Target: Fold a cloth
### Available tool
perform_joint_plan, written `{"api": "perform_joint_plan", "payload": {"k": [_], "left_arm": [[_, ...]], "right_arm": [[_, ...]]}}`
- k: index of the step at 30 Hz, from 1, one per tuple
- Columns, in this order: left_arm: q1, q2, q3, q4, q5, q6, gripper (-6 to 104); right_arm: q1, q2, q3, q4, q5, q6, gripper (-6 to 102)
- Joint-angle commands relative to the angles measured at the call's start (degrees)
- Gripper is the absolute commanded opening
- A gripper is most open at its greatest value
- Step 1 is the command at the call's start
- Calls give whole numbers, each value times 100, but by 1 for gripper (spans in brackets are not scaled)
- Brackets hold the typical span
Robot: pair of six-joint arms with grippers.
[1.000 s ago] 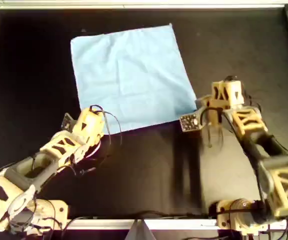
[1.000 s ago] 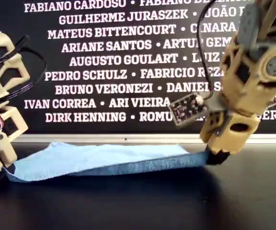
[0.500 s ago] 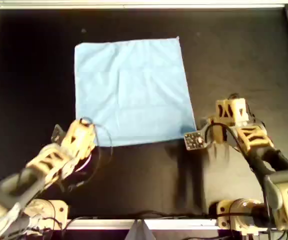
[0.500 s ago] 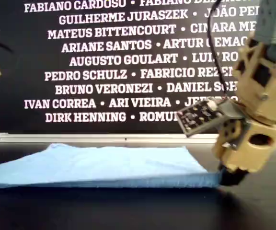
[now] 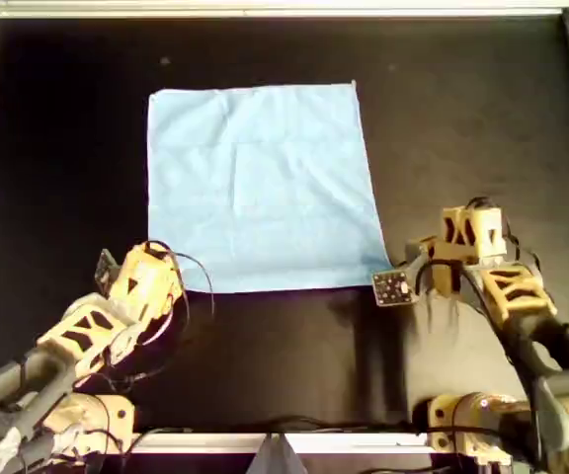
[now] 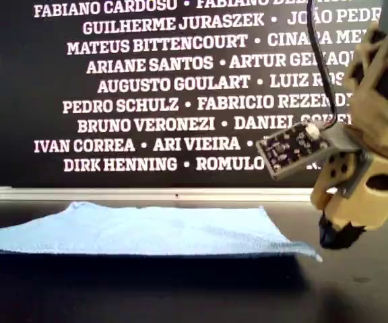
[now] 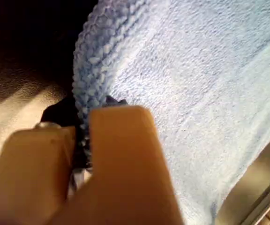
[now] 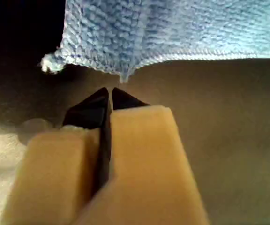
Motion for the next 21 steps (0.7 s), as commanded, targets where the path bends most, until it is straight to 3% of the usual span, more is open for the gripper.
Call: {"api": "perform_joint_plan", "payload": {"k": [1,7,9,13,21], "left_arm": [[176,202,-53,-62,0,35,-1],[167,202,-35,-62,9,35,-1],[123,202,-35,-62,9,35,-1],[105,202,-35,-62,18,35,-1],[105,202,-35,-70,18,35,-1]], "right_arm": [[-44,729,290,105,-18,-88,7],[-35,2575,1292,97,-18,-958,32],[-35,3111,1626,97,-9,-1107,40],[-35,3867,2021,97,-9,-1099,51],[167,3876,2180,97,-79,-1028,60]]}}
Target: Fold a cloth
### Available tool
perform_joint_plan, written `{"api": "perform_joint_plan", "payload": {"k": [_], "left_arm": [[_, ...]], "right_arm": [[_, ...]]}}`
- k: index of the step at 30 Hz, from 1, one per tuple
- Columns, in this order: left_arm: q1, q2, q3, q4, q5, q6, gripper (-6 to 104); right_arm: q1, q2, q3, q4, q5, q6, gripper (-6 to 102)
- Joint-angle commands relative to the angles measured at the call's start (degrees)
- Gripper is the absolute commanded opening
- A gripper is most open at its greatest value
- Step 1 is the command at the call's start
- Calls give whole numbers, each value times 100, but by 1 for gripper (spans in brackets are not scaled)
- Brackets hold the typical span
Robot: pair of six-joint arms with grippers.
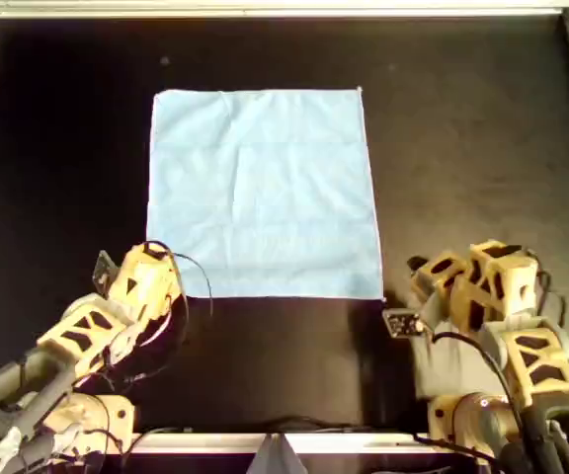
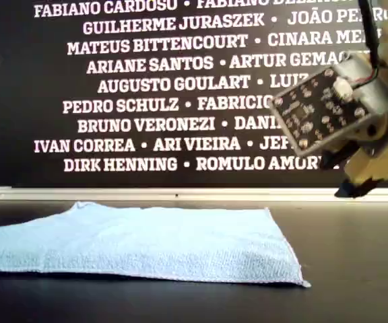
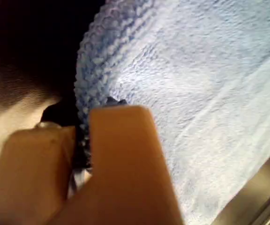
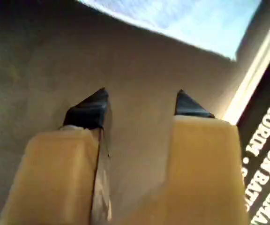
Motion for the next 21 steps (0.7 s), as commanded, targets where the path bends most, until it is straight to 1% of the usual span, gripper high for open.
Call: {"api": "perform_joint_plan", "payload": {"k": [1,6,11,12,13,16,17,19,21], "left_arm": [[88,202,-53,-79,18,26,-1],[79,193,-53,-79,18,26,-1],[79,193,-53,-79,26,26,-1],[79,193,-53,-79,26,26,-1],[79,193,-53,-79,26,26,-1],[79,193,-53,-79,26,26,-1],[79,193,-53,-79,26,26,-1],[79,193,-53,-79,26,26,-1],[79,193,-53,-79,26,26,-1]], "right_arm": [[185,-53,-18,97,-105,9,62],[536,-1222,-325,88,-97,18,69],[563,-2918,-1239,79,-149,35,70],[563,-3182,-1406,79,-237,62,70],[563,-3401,-1556,79,-378,149,70],[563,-3920,-1925,79,-967,527,70],[563,-4061,-2013,79,-1090,606,70],[554,-4307,-2180,79,-1222,633,70],[563,-4535,-2338,79,-1230,668,70]]}}
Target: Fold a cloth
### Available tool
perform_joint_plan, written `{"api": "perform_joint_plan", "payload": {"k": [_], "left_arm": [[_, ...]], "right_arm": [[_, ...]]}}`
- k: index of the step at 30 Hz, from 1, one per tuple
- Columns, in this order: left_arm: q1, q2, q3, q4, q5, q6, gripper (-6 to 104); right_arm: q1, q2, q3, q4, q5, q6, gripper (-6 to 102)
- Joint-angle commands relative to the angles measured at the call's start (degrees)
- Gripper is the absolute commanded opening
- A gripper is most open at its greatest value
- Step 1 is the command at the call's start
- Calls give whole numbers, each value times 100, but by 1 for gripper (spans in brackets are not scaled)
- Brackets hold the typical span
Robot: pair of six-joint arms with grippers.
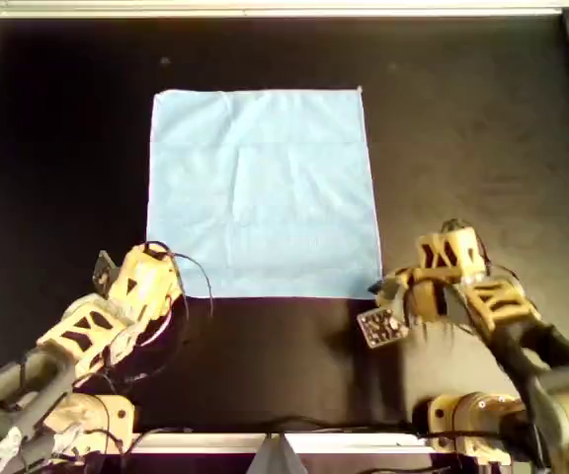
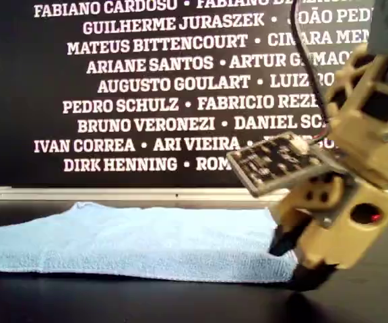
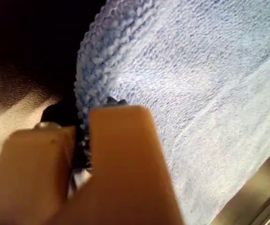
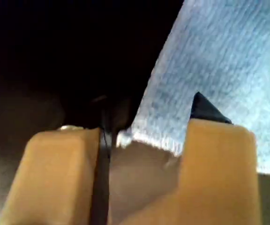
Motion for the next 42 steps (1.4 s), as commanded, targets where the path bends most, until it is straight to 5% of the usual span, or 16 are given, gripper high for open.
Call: {"api": "perform_joint_plan", "payload": {"k": [1,18,22,32,42], "left_arm": [[79,193,-53,-79,26,26,-1],[79,185,-44,-149,26,26,-1],[79,185,-44,-149,26,26,-1],[79,185,-44,-141,26,26,-1],[79,202,-35,-105,18,18,-1]], "right_arm": [[0,-220,-536,79,-149,62,70],[0,-1213,-1617,79,-211,70,67],[-9,-1160,-1617,0,-220,70,55],[-18,-1134,-1635,-18,-229,70,4],[-18,-940,-1283,0,-237,79,-1]]}}
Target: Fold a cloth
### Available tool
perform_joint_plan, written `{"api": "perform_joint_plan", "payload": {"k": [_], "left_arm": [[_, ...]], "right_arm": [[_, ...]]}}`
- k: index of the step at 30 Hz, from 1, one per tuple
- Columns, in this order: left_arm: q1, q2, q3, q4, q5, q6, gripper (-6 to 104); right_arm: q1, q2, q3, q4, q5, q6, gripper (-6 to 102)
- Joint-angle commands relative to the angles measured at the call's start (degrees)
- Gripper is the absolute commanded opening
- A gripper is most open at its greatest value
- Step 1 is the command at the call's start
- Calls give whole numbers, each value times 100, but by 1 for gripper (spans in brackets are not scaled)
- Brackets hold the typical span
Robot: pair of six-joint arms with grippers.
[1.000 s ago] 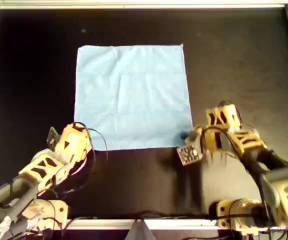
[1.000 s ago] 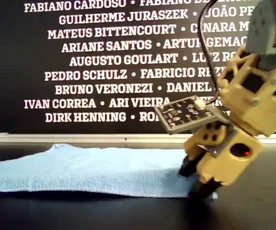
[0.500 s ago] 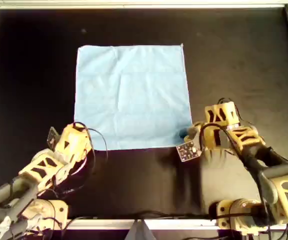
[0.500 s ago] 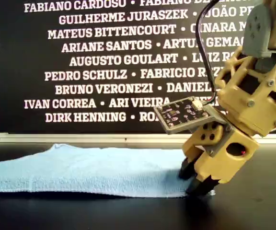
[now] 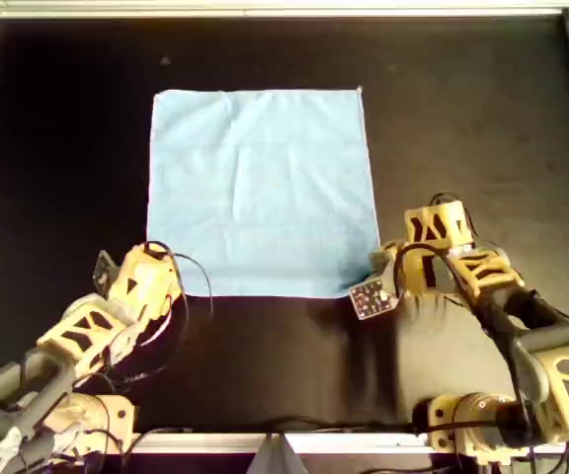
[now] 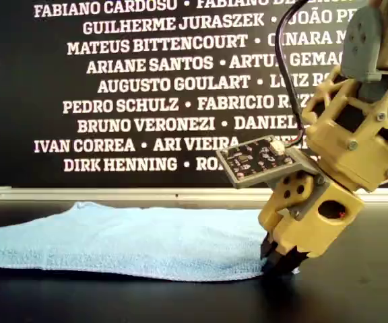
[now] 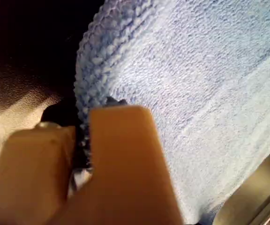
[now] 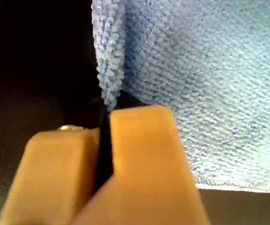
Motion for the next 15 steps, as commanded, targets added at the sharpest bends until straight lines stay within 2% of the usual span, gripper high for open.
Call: {"api": "perform_joint_plan", "payload": {"k": [1,6,10,13,15], "left_arm": [[79,202,-35,-88,18,18,-1],[176,193,-149,-149,-70,44,-1],[281,185,-554,-185,-70,501,-1],[650,-26,-1099,-185,-70,844,-1],[905,-264,-1503,-185,-62,923,-1]], "right_arm": [[-35,343,114,0,-18,18,-1],[-149,686,35,-9,0,18,-1],[-123,721,-554,-26,0,18,-1],[-141,659,-1143,-26,0,18,-1],[-123,624,-1477,-26,0,18,-1]]}}
